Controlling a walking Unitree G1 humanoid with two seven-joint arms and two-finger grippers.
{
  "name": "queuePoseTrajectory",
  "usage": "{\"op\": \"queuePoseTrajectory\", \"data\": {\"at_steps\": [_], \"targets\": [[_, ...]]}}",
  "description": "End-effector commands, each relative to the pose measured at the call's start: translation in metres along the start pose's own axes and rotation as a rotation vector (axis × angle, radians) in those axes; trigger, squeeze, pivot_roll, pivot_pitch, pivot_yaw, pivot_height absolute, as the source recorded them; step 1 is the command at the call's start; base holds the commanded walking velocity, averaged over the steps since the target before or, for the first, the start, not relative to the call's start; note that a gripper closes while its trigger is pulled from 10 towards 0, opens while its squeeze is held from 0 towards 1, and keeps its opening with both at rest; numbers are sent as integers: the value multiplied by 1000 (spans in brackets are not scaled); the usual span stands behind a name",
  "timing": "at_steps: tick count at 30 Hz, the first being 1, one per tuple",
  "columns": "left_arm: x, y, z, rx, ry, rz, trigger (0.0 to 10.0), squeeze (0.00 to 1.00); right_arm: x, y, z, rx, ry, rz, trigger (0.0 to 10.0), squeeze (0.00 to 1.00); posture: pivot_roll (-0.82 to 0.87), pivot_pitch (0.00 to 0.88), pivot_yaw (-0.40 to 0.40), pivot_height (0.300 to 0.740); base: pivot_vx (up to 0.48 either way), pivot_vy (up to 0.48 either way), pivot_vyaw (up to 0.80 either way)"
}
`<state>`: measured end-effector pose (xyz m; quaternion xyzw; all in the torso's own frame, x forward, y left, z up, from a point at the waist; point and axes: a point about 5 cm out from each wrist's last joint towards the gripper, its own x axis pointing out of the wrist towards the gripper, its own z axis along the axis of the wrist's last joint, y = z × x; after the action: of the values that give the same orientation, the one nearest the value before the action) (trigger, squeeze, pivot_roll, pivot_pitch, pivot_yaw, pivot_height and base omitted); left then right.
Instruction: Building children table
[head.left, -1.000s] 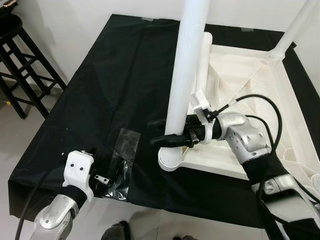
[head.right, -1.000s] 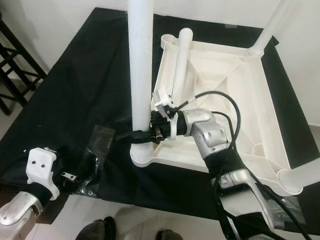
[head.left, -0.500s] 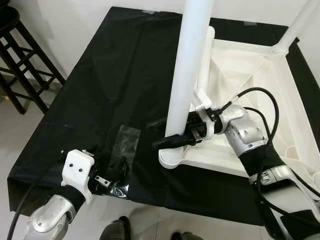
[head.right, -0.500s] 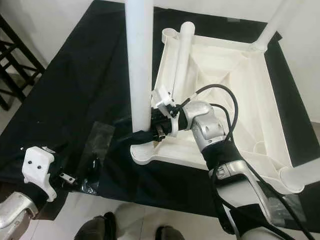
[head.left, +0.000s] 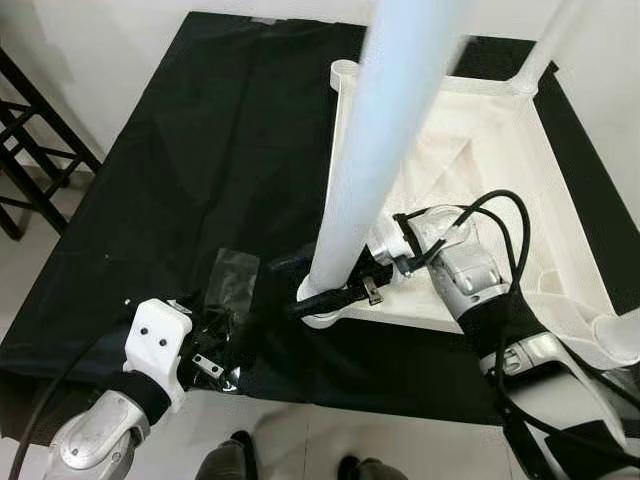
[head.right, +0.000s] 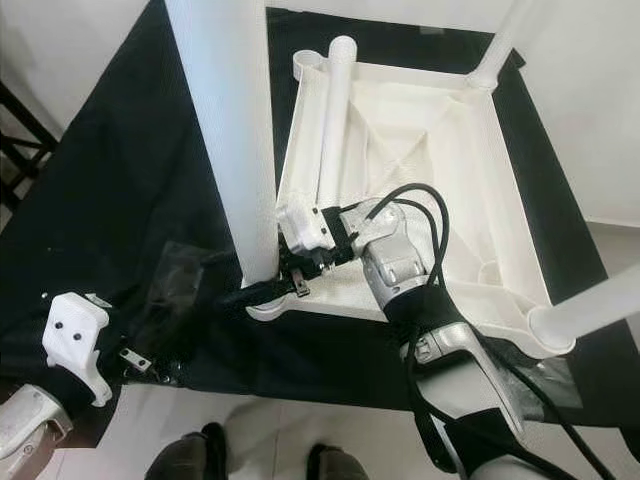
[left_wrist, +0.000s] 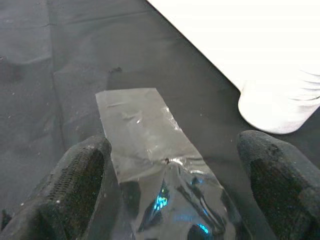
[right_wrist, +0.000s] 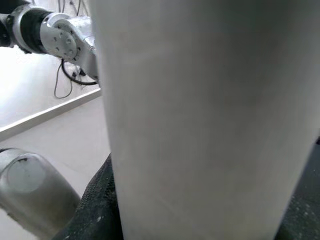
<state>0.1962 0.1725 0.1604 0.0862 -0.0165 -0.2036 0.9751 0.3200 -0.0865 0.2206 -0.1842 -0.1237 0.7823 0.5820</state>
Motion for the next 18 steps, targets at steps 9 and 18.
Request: {"op": "queuePoseTrajectory", "data": {"at_steps": [9,18], "targets": [[-2,0,0,12,26,-19,10000,0,-15,23,-52,424,-33,-205,10000,0,179,297,-53,740,0,0,0],[-1,0,0,11,25,-19,10000,0,-20,25,-66,557,-44,-284,10000,0,183,291,-53,740,0,0,0]]}}
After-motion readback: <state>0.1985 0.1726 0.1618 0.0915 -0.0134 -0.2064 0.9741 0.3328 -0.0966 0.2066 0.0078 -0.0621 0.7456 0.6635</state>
